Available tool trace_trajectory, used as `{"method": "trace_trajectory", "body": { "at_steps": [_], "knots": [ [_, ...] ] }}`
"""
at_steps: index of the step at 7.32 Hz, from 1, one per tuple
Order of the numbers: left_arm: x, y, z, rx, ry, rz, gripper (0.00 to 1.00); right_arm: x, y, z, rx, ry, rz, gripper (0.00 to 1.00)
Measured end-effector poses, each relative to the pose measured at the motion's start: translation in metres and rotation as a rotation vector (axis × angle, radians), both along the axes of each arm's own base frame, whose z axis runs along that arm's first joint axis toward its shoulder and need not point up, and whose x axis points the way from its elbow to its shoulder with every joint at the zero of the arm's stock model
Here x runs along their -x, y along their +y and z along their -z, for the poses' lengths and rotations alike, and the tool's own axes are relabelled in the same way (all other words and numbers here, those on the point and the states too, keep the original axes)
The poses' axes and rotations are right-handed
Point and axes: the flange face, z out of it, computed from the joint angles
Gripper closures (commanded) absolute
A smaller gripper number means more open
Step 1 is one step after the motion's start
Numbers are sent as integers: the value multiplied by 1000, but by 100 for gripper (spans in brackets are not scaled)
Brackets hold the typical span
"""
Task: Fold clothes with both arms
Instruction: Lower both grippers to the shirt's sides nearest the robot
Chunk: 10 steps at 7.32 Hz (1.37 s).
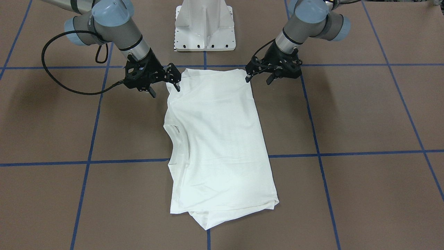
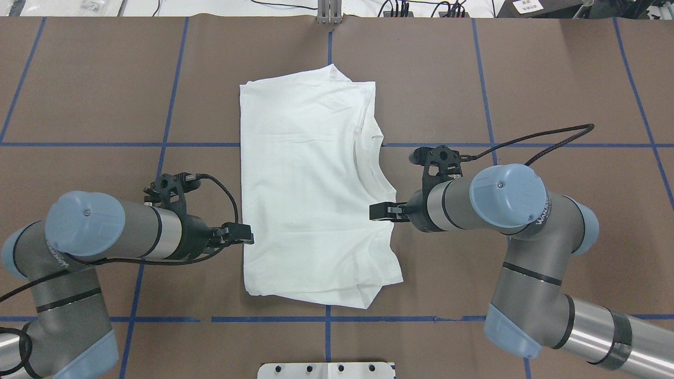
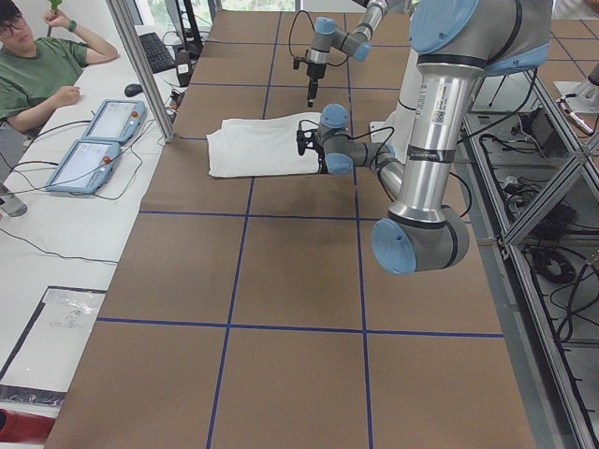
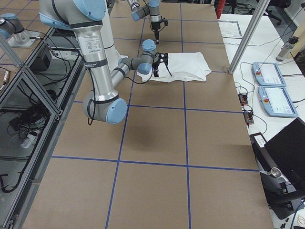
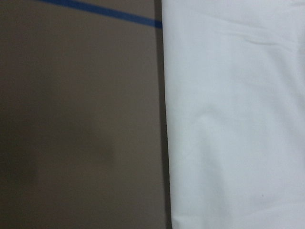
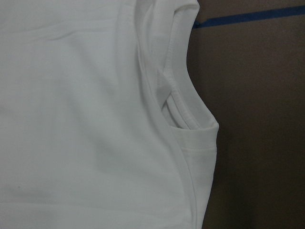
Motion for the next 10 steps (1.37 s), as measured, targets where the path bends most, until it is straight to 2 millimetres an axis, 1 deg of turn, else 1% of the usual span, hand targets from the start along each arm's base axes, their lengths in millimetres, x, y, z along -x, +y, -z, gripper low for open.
{"method": "trace_trajectory", "body": {
  "at_steps": [1, 2, 3, 4, 6, 7, 8, 9, 10],
  "knots": [
    [-17, 13, 3, 17, 4, -6, 1, 0, 0, 0, 0, 0, 0, 0],
    [-30, 20, 2, 29, -1, -13, 1, 0, 0, -1, 0, 2, 0, 0],
    [-38, 24, -1, 36, -8, -18, 1, 1, 1, -1, 0, 2, 0, 0],
    [-42, 26, -4, 39, -13, -22, 8, 1, 1, -1, 0, 2, 0, 0],
    [-47, 31, -4, 42, -15, -33, 51, 1, 1, -2, 1, 4, 0, 0],
    [-48, 33, -4, 43, -14, -36, 71, 1, 1, -2, 1, 5, 1, 0],
    [-48, 33, -4, 43, -14, -39, 88, 2, 1, -3, 2, 7, 1, 0],
    [-48, 34, -4, 43, -13, -41, 100, 3, 1, -4, 3, 10, 2, 0],
    [-48, 34, -3, 42, -12, -43, 100, 4, 2, -6, 11, 15, 2, 1]
  ]
}}
